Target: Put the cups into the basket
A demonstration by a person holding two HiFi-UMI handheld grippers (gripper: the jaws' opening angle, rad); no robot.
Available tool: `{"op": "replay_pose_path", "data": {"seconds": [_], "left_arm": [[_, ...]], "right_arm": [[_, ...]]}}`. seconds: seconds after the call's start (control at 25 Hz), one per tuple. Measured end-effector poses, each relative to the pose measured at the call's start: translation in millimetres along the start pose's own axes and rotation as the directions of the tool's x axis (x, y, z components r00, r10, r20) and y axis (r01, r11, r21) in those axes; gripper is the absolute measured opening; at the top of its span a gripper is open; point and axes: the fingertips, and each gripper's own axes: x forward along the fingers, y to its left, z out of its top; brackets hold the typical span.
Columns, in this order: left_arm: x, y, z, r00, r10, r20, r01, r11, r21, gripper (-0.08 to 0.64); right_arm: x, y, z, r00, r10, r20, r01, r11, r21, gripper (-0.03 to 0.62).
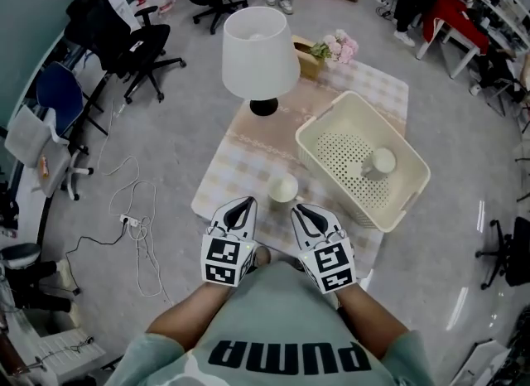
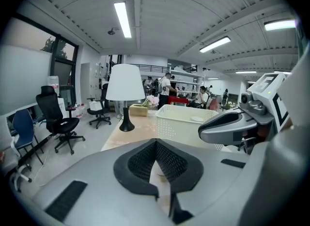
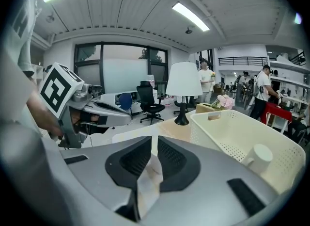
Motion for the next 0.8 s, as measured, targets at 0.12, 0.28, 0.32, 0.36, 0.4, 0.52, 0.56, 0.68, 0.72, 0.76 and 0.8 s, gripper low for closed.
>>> {"op": "replay_pose_path", "data": {"seconds": [0.12,0.28,0.32,0.36,0.4,0.52,0.56,0.68,0.72,0.76,0.8], "left_arm": [[-1,10,-4,0.999,0.034,-0.008,-0.034,0.999,-0.013,0.002],[0,20,-11,0.997,0.07,-0.021,-0.07,0.997,-0.023,0.002],[0,22,-13,0.997,0.077,-0.023,-0.078,0.997,-0.025,0.002],[0,25,-15,0.996,0.083,-0.027,-0.084,0.996,-0.029,0.002],[1,26,-17,0.996,0.088,-0.032,-0.089,0.995,-0.035,0.002],[4,32,-23,0.993,0.102,-0.052,-0.105,0.993,-0.049,0.002],[6,34,-25,0.993,0.107,-0.058,-0.11,0.993,-0.051,0.001],[10,40,-30,0.991,0.116,-0.073,-0.121,0.991,-0.056,0.002],[11,41,-32,0.99,0.118,-0.078,-0.123,0.991,-0.057,0.001],[13,43,-33,0.989,0.121,-0.082,-0.126,0.99,-0.059,0.002],[14,44,-34,0.989,0.123,-0.085,-0.128,0.99,-0.061,0.002]], "right_arm": [[12,2,-3,1.0,0.022,-0.018,-0.023,0.999,-0.023,0.128],[30,3,-9,0.997,0.048,-0.052,-0.05,0.998,-0.043,0.227],[34,4,-9,0.997,0.055,-0.061,-0.058,0.997,-0.042,0.245],[37,4,-10,0.996,0.061,-0.07,-0.064,0.997,-0.042,0.262],[41,3,-12,0.995,0.063,-0.079,-0.066,0.997,-0.043,0.273],[50,-3,-16,0.994,0.056,-0.098,-0.062,0.996,-0.06,0.293],[53,-5,-17,0.993,0.056,-0.106,-0.063,0.996,-0.066,0.3],[64,-8,-21,0.988,0.07,-0.14,-0.081,0.994,-0.078,0.331],[68,-9,-22,0.986,0.074,-0.15,-0.087,0.993,-0.081,0.341],[71,-9,-23,0.984,0.078,-0.159,-0.093,0.992,-0.084,0.353],[74,-9,-25,0.982,0.083,-0.168,-0.099,0.991,-0.085,0.359]]}}
